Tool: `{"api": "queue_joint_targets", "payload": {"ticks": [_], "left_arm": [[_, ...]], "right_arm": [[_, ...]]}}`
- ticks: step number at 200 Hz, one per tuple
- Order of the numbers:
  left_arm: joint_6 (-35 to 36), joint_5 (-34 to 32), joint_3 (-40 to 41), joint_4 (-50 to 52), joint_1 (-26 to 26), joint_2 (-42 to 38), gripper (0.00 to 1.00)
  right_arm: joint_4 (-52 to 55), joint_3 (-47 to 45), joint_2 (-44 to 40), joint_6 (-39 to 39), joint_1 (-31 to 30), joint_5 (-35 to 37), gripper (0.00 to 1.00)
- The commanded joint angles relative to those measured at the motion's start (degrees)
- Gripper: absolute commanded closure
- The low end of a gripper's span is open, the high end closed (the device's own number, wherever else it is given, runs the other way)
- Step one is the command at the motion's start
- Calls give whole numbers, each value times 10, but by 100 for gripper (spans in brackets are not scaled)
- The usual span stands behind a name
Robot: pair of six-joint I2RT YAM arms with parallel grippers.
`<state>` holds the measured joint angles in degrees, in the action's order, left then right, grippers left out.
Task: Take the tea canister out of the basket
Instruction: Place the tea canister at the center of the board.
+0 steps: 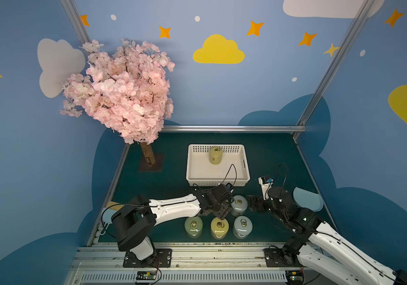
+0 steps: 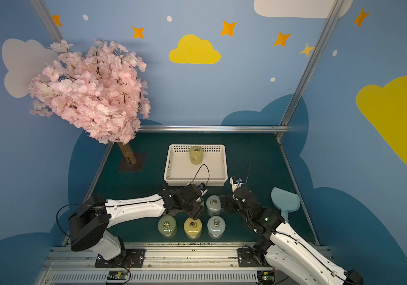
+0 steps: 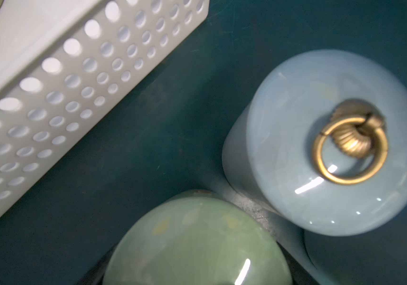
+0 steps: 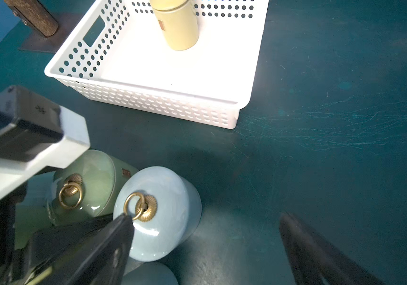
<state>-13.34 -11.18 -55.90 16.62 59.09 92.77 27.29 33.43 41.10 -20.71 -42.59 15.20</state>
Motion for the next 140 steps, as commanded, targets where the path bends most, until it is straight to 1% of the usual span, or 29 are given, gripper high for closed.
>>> {"api": "queue_joint_targets", "payload": {"ticks": [1,25,60,77,110,140], "left_arm": [[-3,-3,-6,-16,4,-3,32],[-7,-6,-10,-9,6,-5,20],[-12,-5,-18,3,6,-11,6],[-14,-3,-24,10,6,-13,0],[-22,-10,-34,27,5,-22,0],[-33,-19,-47,54,5,-40,0]], "right_arm": [[4,10,-5,-2,1,2,2],[3,11,-3,-1,1,1,1],[4,14,-3,1,1,1,2],[6,16,-3,2,2,0,2],[11,26,2,13,1,-5,2],[20,48,20,29,2,-25,2]]}}
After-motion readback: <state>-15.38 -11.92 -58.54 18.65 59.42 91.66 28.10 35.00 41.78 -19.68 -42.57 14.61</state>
